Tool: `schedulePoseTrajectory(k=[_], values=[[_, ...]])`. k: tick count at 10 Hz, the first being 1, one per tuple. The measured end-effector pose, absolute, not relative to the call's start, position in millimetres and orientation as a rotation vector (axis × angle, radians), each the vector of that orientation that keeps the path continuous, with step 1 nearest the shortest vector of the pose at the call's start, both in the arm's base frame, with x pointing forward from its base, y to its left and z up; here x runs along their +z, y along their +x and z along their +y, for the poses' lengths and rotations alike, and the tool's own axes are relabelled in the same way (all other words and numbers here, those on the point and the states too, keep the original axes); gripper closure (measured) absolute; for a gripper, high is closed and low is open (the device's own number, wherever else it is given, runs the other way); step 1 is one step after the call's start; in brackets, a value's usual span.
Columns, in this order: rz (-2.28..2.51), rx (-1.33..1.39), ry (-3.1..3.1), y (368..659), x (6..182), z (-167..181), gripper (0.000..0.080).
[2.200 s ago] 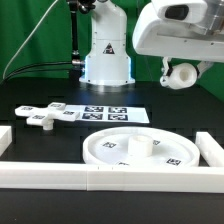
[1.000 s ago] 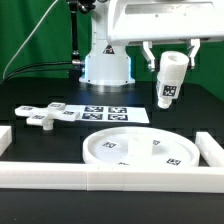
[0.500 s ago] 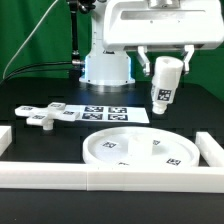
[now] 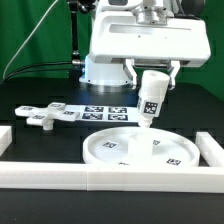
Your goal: Assemble round table
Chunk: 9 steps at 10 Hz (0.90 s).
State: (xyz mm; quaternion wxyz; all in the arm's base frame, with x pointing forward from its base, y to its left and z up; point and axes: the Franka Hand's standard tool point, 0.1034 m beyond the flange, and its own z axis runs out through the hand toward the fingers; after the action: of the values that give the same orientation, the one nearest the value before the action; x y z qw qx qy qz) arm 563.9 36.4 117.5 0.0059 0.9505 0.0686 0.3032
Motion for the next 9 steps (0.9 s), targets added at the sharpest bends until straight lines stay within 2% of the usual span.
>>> schedulePoseTrajectory(k=[1,2,7,9], values=[[0.207,0.912,2.985,557,102.7,32,0.0393],[0.197,0.901,2.987,554,95.8,28,0.0393],[0.211,0.835,3.021,557,92.0,36,0.0393],[0.217,0.823,3.023,555,84.8,36,0.0393]])
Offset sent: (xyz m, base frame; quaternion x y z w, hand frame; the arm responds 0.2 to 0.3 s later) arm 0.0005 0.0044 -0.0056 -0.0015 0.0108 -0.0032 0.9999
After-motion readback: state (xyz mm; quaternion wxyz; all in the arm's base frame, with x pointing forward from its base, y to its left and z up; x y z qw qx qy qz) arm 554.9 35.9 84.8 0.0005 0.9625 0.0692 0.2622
